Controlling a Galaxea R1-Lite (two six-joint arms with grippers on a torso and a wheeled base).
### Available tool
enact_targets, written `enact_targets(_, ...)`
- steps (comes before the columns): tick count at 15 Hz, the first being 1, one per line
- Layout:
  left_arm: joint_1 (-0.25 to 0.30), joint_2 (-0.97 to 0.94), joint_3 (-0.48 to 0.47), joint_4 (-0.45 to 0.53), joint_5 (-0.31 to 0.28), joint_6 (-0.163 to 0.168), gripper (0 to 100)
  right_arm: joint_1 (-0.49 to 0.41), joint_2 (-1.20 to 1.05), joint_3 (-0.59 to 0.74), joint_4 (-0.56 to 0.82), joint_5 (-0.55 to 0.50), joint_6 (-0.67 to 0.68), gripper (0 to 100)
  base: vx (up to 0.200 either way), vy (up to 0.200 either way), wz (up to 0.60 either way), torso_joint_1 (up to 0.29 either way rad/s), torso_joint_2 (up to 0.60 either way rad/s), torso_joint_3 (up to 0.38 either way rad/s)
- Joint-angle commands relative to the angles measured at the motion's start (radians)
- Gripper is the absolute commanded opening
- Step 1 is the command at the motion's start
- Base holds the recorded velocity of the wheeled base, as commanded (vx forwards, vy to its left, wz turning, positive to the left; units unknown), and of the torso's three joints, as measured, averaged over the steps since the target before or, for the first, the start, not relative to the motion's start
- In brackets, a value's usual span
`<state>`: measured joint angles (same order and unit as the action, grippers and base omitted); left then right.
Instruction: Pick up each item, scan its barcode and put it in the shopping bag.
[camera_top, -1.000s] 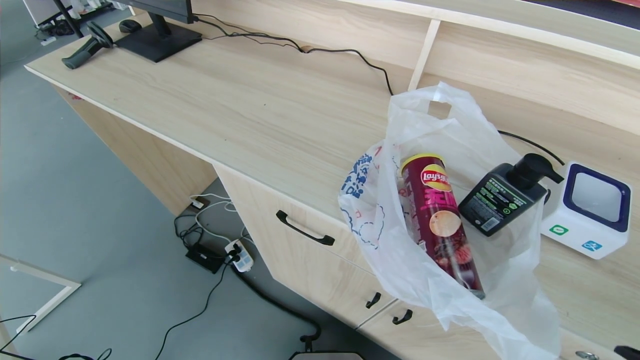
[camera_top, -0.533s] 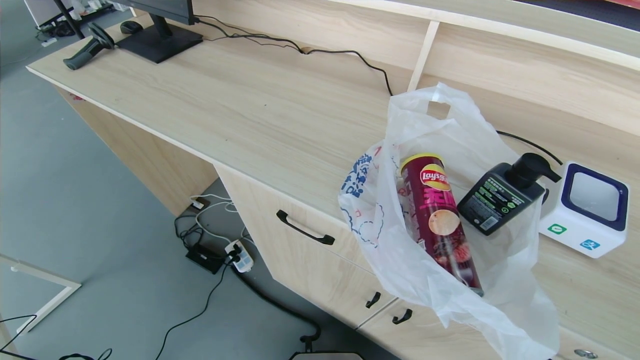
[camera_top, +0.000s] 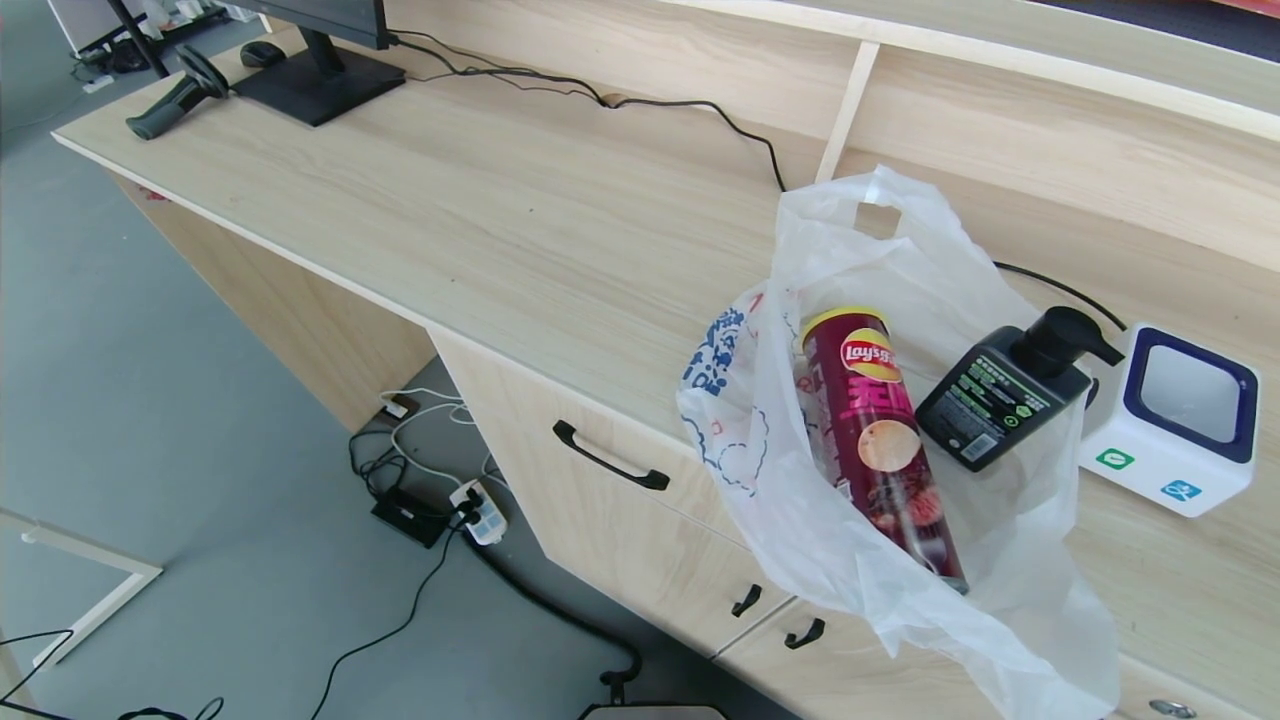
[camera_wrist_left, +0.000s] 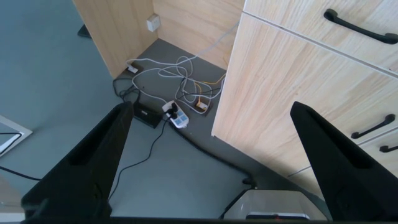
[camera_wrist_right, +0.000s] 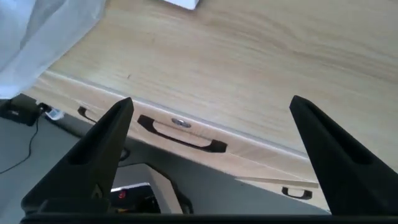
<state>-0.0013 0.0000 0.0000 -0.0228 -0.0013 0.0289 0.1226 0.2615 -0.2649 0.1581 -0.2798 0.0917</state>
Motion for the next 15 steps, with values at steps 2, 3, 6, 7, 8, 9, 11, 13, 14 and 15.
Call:
enact_targets(2, 0.0, 0.002, 0.0, 0.0, 0.0, 0.0, 100, -0.093, -0.113, 0.105, 0.001, 0.128, -0.061, 100, 0.0, 0.0, 0.0, 0.0, 0.0, 0.0)
enact_targets(3, 0.0, 0.002, 0.0, 0.0, 0.0, 0.0, 100, -0.08, -0.188, 0.173, -0.042, 0.145, -0.11, 100, 0.0, 0.0, 0.0, 0.0, 0.0, 0.0)
enact_targets(6, 0.0, 0.002, 0.0, 0.0, 0.0, 0.0, 100, -0.123, -0.261, 0.265, -0.216, 0.146, -0.112, 100, 0.0, 0.0, 0.0, 0.0, 0.0, 0.0)
enact_targets(7, 0.0, 0.002, 0.0, 0.0, 0.0, 0.0, 100, -0.123, -0.261, 0.265, -0.21, 0.146, -0.106, 100, 0.0, 0.0, 0.0, 0.0, 0.0, 0.0)
enact_targets(8, 0.0, 0.002, 0.0, 0.0, 0.0, 0.0, 100, -0.123, -0.26, 0.265, -0.183, 0.162, -0.067, 100, 0.0, 0.0, 0.0, 0.0, 0.0, 0.0)
enact_targets(9, 0.0, 0.002, 0.0, 0.0, 0.0, 0.0, 100, -0.121, -0.252, 0.26, -0.15, 0.18, -0.07, 100, 0.0, 0.0, 0.0, 0.0, 0.0, 0.0)
enact_targets(11, 0.0, 0.002, 0.0, 0.0, 0.0, 0.0, 100, -0.121, -0.258, 0.263, -0.164, 0.183, -0.075, 100, 0.0, 0.0, 0.0, 0.0, 0.0, 0.0)
enact_targets(13, 0.0, 0.002, 0.0, 0.0, 0.0, 0.0, 100, -0.121, -0.258, 0.263, -0.164, 0.183, -0.061, 100, 0.0, 0.0, 0.0, 0.0, 0.0, 0.0)
enact_targets(14, 0.0, 0.002, 0.0, 0.0, 0.0, 0.0, 100, -0.121, -0.258, 0.263, -0.164, 0.183, -0.061, 100, 0.0, 0.0, 0.0, 0.0, 0.0, 0.0)
enact_targets(15, 0.0, 0.002, 0.0, 0.0, 0.0, 0.0, 100, -0.121, -0.26, 0.263, -0.166, 0.183, -0.061, 100, 0.0, 0.0, 0.0, 0.0, 0.0, 0.0)
